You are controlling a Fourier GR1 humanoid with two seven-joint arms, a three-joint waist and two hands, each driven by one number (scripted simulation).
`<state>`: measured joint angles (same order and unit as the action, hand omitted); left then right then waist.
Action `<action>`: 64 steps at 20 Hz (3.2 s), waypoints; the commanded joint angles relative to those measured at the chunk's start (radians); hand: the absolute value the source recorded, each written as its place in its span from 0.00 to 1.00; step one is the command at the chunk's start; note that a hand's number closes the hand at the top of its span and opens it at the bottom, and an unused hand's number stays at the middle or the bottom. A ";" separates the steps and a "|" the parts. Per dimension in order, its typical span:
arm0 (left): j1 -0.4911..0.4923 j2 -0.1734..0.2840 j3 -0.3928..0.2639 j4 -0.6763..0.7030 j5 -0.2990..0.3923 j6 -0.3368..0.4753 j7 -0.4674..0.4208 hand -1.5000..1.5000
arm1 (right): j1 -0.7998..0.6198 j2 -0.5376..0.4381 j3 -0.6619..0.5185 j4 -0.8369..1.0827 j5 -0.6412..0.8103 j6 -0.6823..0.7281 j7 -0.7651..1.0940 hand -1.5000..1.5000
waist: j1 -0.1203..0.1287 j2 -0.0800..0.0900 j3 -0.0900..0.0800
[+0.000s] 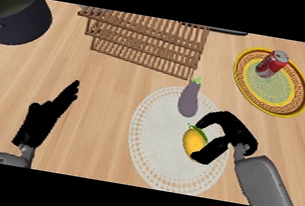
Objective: Pick the lemon from the placemat and place it in the tiered shelf
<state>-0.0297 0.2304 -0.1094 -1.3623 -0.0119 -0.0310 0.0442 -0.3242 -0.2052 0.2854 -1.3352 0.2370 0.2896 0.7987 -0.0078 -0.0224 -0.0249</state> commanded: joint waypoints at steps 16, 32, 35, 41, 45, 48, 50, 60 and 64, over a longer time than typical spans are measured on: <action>-0.014 -0.023 0.005 -0.013 -0.021 0.010 0.041 0.50 | -0.186 0.202 0.339 -0.141 0.702 -0.278 0.605 1.00 | 0.003 0.010 0.022; 0.058 -0.017 -0.003 -0.028 -0.023 -0.016 -0.007 0.50 | -0.505 0.204 0.189 -0.417 1.008 -0.119 0.688 1.00 | 0.017 0.009 0.023; 0.024 -0.012 0.005 -0.001 -0.023 -0.025 -0.002 0.50 | -0.661 0.204 0.090 -0.309 0.997 -0.069 0.681 1.00 | 0.024 0.017 0.023; -0.001 -0.022 -0.001 -0.010 -0.039 -0.011 0.014 0.50 | -0.834 0.205 -0.091 -0.062 1.019 -0.087 0.582 1.00 | 0.035 0.025 0.023; -0.006 -0.026 -0.006 -0.011 -0.055 -0.003 0.013 0.50 | -0.907 0.205 -0.201 0.079 1.032 -0.148 0.503 1.00 | 0.033 0.026 0.024; 0.000 -0.011 0.015 0.015 -0.037 -0.028 -0.013 0.50 | -1.002 0.178 -0.278 0.271 1.042 -0.216 0.400 1.00 | 0.048 0.034 0.023; -0.022 -0.032 0.006 -0.016 -0.036 -0.019 0.018 0.50 | -0.998 0.163 -0.316 0.365 1.031 -0.278 0.327 1.00 | 0.044 0.034 0.024; -0.028 -0.036 -0.008 -0.007 -0.049 -0.039 0.009 0.50 | -1.158 0.131 -0.456 0.807 0.990 -0.436 0.163 1.00 | 0.079 0.049 0.023; -0.012 -0.048 -0.003 -0.001 -0.057 -0.020 -0.015 0.50 | -1.146 0.144 -0.496 0.910 0.954 -0.481 0.100 1.00 | 0.082 0.050 0.023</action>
<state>-0.0585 0.1908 -0.1102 -1.3712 -0.0634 -0.0570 0.0331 -1.4450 -0.0564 -0.1665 -0.5363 1.2184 -0.1400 0.9381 0.0639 0.0231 0.0001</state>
